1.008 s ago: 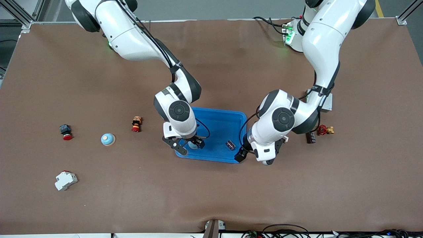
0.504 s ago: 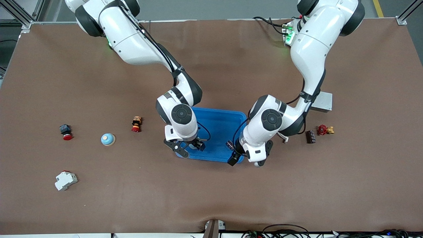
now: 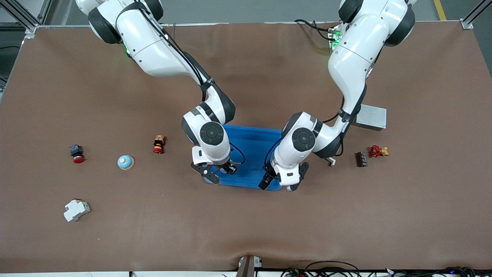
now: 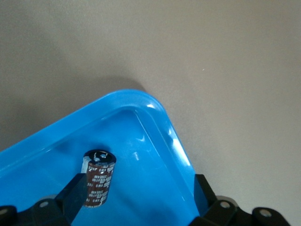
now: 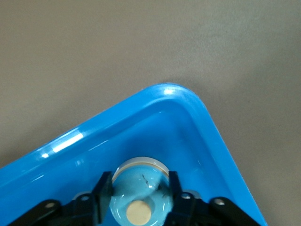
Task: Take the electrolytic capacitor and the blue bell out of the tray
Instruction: 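Grasp the second bell with the right gripper while the left gripper grasps the capacitor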
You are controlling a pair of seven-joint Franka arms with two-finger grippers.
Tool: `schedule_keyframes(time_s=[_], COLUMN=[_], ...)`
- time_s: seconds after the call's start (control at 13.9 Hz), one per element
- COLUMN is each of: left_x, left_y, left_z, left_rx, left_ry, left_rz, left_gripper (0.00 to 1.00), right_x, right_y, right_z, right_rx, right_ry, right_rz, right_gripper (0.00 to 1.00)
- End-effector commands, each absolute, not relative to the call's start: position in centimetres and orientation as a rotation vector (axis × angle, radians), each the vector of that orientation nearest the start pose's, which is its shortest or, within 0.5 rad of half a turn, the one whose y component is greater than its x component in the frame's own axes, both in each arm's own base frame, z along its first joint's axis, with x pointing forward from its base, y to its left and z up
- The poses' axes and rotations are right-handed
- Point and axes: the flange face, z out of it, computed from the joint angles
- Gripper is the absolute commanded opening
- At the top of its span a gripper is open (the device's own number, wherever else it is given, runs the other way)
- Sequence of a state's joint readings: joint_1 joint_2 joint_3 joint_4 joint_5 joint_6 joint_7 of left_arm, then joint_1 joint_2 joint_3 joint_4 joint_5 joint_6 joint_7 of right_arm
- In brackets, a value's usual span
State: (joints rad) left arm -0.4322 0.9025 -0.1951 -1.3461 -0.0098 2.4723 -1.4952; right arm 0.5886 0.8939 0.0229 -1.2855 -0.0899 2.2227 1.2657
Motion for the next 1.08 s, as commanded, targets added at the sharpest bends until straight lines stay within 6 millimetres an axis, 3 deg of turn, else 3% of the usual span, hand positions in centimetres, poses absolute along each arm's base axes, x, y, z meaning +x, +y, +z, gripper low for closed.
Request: schedule_keyframes(time_s=[0.0,0.5,0.58,0.65,0.72,0.86,1.01], left_x=[63.0,61.9,61.8,61.8,61.8,61.6,61.4], left_y=[-41.8,-41.2,-41.3,-41.3,-41.5,-41.9,-42.1], left_z=[20.4,19.4,19.4,19.4,19.6,19.5,19.4], left_rx=[-2.996,-2.904,-2.905,-2.901,-2.9,-2.904,-2.899], left_ry=[-1.548,-1.481,-1.479,-1.487,-1.494,-1.488,-1.496], left_rz=[0.013,0.111,0.112,0.112,0.112,0.115,0.121], left_gripper=[1.0,1.0,1.0,1.0,1.0,1.0,1.0], right_x=[62.3,62.2,62.2,62.2,62.2,62.0,61.4], right_y=[43.3,43.4,43.5,43.4,43.4,43.7,44.7], right_z=[21.2,21.7,21.5,21.5,21.6,21.6,21.6], right_rx=[-2.994,-2.982,-2.984,-2.987,-2.986,-2.982,-2.986], right_ry=[0.944,0.957,0.954,0.956,0.953,0.953,0.929], right_rz=[-0.149,-0.145,-0.142,-0.145,-0.147,-0.143,-0.15], right_gripper=[0.0,0.0,0.1,0.49,0.81,1.0,1.0])
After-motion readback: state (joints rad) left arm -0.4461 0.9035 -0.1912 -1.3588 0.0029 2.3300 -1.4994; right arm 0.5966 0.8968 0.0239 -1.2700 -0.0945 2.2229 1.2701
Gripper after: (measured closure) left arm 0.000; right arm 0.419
